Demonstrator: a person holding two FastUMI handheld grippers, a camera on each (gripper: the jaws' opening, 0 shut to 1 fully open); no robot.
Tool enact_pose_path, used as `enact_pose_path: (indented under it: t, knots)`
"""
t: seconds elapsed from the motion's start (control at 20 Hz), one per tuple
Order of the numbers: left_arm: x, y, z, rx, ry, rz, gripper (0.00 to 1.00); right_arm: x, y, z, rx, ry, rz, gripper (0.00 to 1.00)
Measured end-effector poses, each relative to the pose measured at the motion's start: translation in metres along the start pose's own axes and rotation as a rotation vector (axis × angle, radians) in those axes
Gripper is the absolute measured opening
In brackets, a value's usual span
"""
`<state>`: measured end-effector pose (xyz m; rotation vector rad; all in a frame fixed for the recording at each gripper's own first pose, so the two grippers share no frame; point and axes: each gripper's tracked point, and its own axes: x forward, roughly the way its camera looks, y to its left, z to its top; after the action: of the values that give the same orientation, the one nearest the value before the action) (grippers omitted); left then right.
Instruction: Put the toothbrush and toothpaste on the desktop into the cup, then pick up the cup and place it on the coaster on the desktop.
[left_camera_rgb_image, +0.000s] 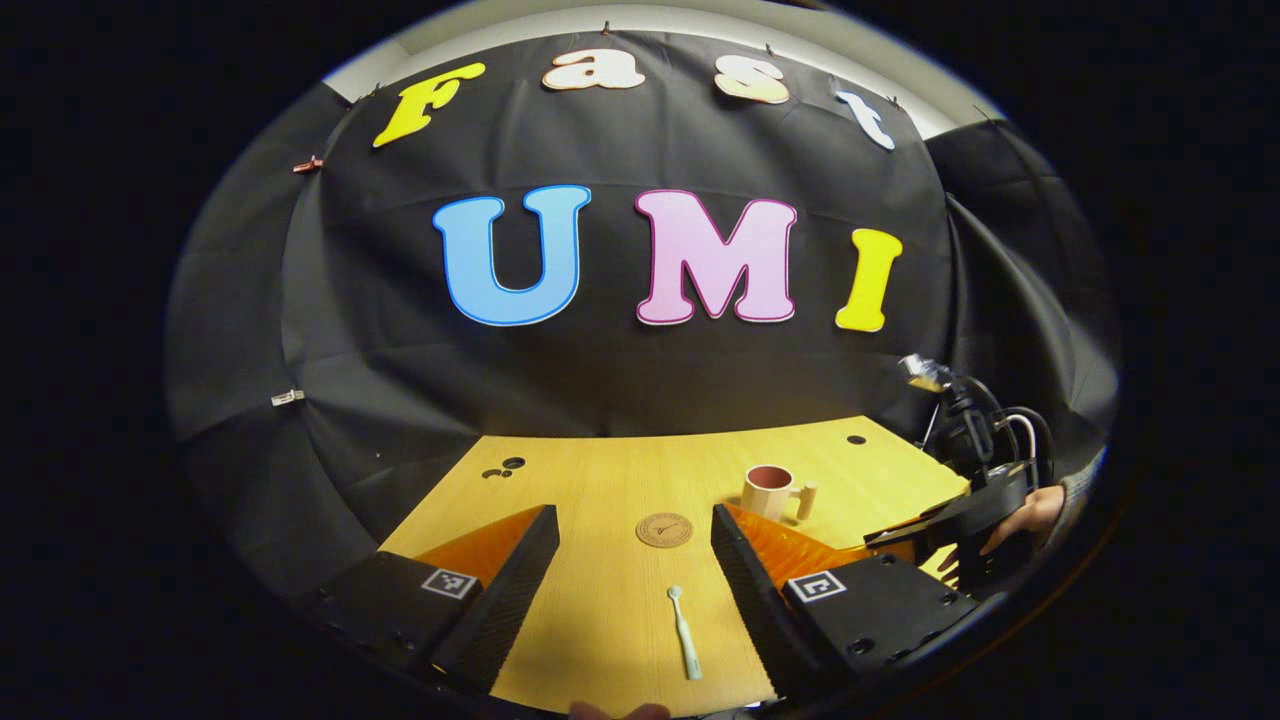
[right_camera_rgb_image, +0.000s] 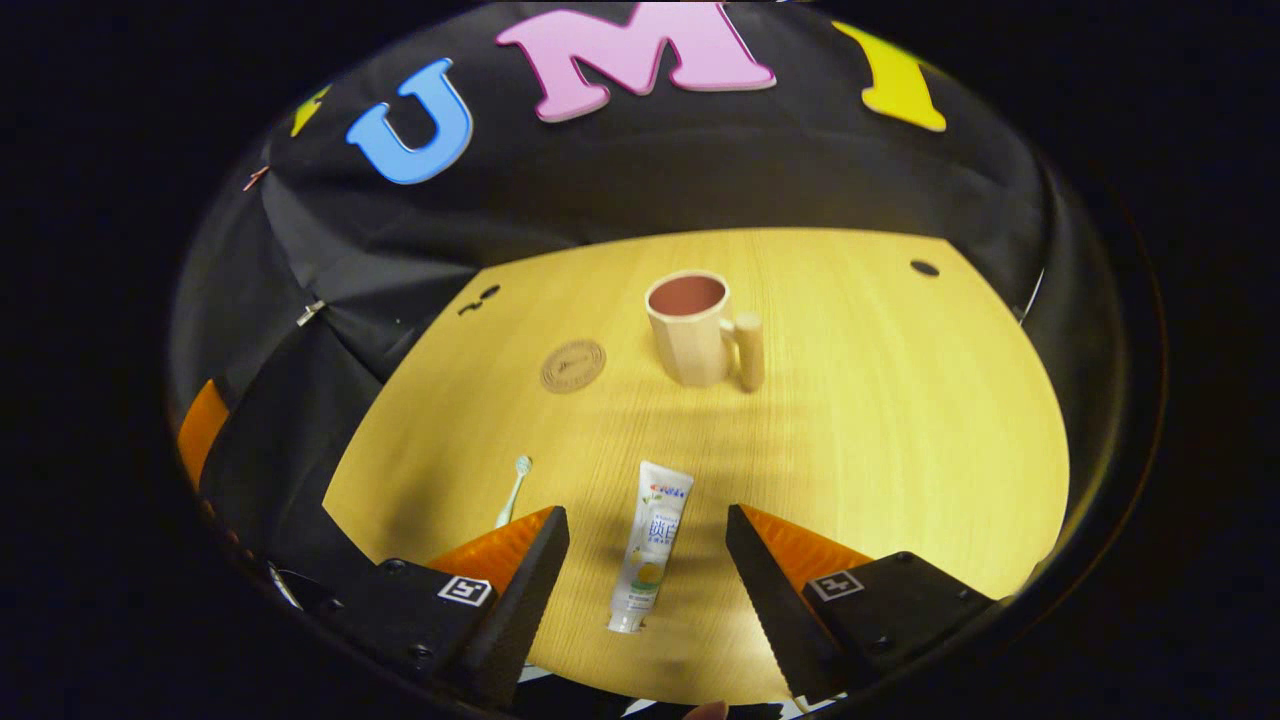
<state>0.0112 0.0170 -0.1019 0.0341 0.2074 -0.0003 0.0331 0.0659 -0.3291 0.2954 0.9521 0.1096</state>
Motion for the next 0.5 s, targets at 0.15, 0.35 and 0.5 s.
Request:
enact_pose_path:
  t: [0.15, 0.35, 0.5]
  knots:
    - [0.004, -0.001, -0.011, -0.007, 0.025, 0.006, 0.97, 0.029, -0.004, -0.015, 0.092, 0.094, 0.0, 0.96]
    - [0.008, -0.003, -0.021, -0.014, 0.04, 0.013, 0.97, 0.059, -0.011, -0.027, 0.119, 0.186, -0.019, 0.94]
    - [0.009, -0.004, -0.029, -0.018, 0.059, 0.019, 0.97, 0.07, -0.012, -0.038, 0.129, 0.254, -0.017, 0.84]
